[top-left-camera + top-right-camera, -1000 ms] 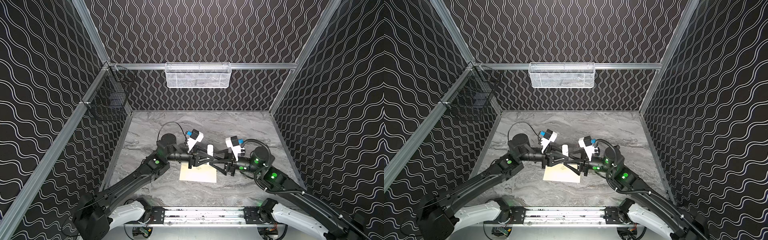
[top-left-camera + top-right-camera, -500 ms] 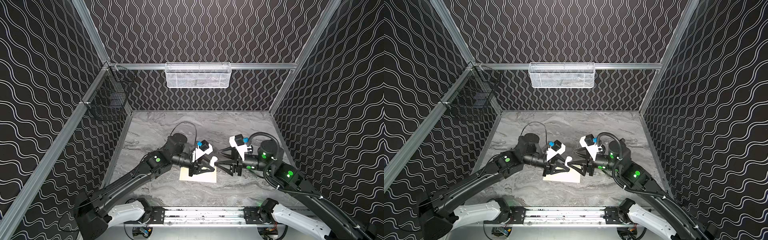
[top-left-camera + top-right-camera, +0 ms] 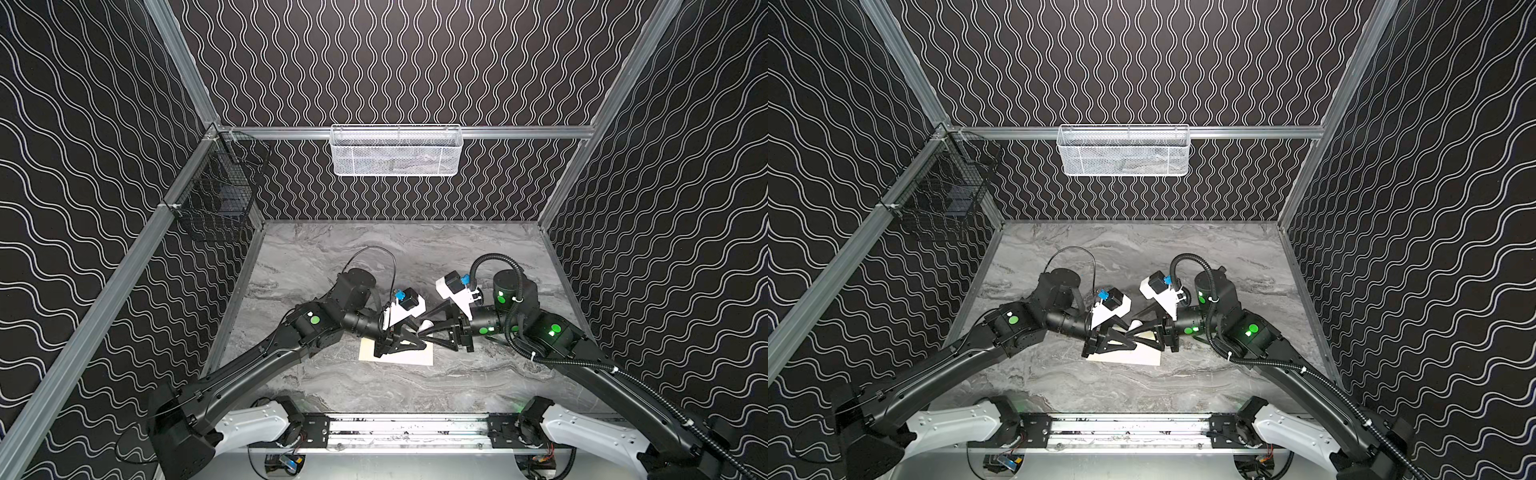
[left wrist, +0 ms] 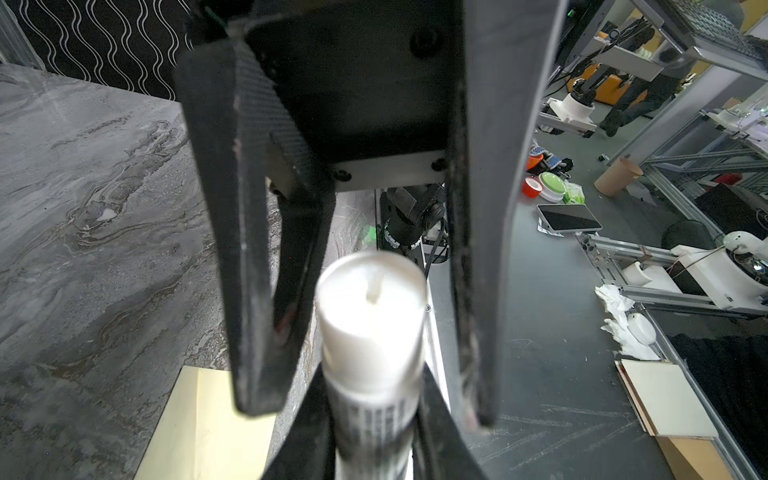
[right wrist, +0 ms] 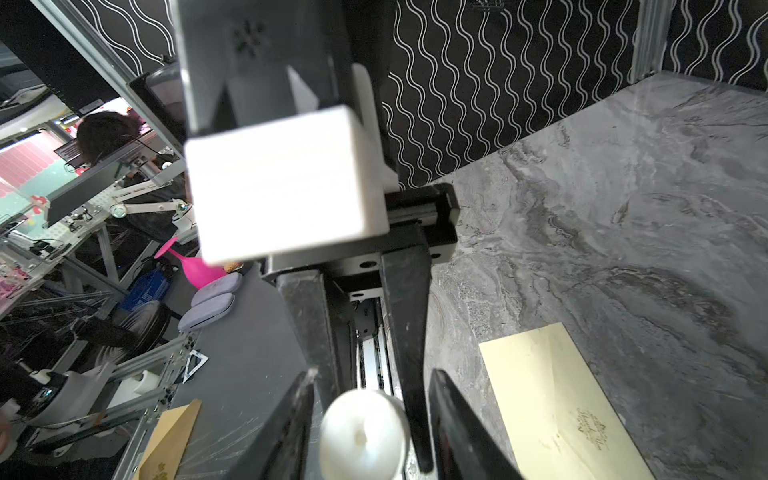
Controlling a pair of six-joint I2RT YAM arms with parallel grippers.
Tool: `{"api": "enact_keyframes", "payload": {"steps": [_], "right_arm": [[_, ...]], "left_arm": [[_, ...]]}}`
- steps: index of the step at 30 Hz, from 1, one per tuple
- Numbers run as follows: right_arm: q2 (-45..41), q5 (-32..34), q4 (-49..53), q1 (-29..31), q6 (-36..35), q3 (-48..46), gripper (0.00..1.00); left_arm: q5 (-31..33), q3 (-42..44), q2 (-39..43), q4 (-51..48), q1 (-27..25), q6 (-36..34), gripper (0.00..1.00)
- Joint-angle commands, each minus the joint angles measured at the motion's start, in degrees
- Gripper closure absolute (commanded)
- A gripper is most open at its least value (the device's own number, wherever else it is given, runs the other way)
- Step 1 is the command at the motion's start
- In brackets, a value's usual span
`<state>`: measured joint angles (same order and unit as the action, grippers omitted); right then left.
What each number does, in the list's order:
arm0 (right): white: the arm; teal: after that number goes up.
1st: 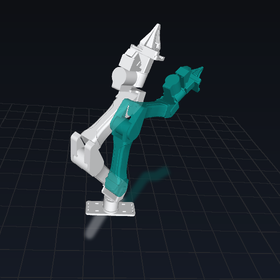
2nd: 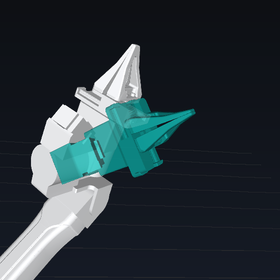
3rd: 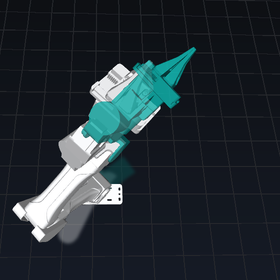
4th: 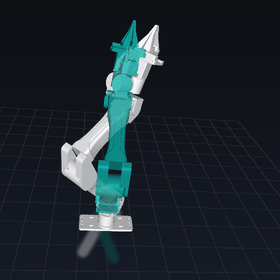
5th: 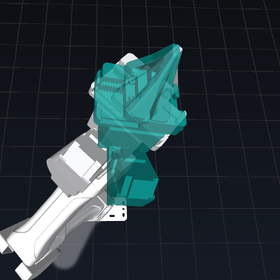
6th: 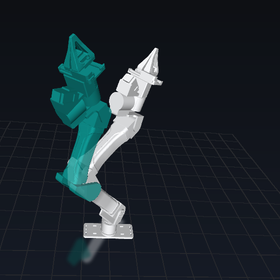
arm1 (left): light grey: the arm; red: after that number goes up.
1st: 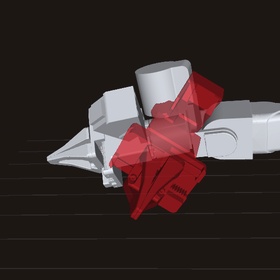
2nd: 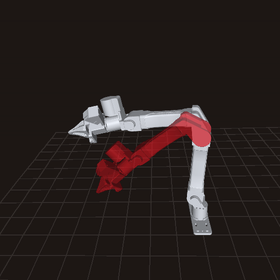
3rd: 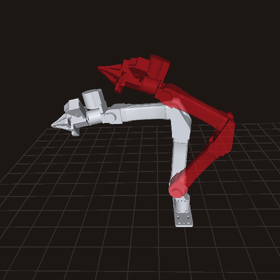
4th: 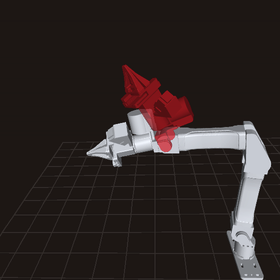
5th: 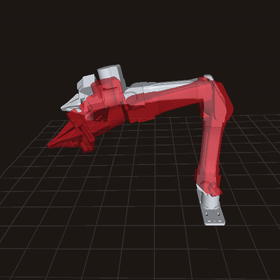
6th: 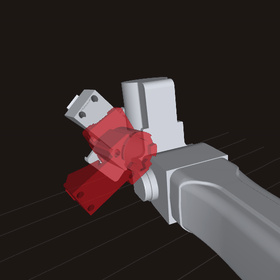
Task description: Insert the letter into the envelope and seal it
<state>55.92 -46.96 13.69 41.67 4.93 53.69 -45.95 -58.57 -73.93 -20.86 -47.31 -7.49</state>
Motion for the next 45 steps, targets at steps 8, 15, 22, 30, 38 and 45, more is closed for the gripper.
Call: {"api": "enact_keyframes", "payload": {"steps": [8, 15, 22, 30, 38, 45], "right_arm": [[-0.48, -2.96, -0.79, 0.05, 0.07, -0.79, 0.68], [-1.07, -1.2, -1.55, 0.02, 1.93, -0.87, 0.82], [-4.46, 7.25, -11.21, -0.14, 13.54, -4.07, 0.9], [-7.62, 15.38, -21.1, -0.12, 22.31, -9.24, 0.91], [-6.26, 15.11, -20.17, -0.11, 22.18, -8.73, 0.92], [-5.99, 15.23, -19.59, -0.1, 21.99, -8.86, 0.92]], "left_arm": [[-0.74, -0.19, 0.25, 0.98, -0.03, -0.76, 1.0], [0.59, -0.84, 0.22, 0.38, 0.0, -0.48, 0.95], [7.12, 1.01, 1.26, 4.52, 0.02, 6.72, 0.49], [17.83, 6.14, 4.11, 13.73, -3.58, 10.41, 0.45], [23.2, 3.55, 3.33, 10.44, -6.4, 6.91, 0.59], [22.89, 3.92, 4.14, 10.78, -6.39, 7.34, 0.76]]}}
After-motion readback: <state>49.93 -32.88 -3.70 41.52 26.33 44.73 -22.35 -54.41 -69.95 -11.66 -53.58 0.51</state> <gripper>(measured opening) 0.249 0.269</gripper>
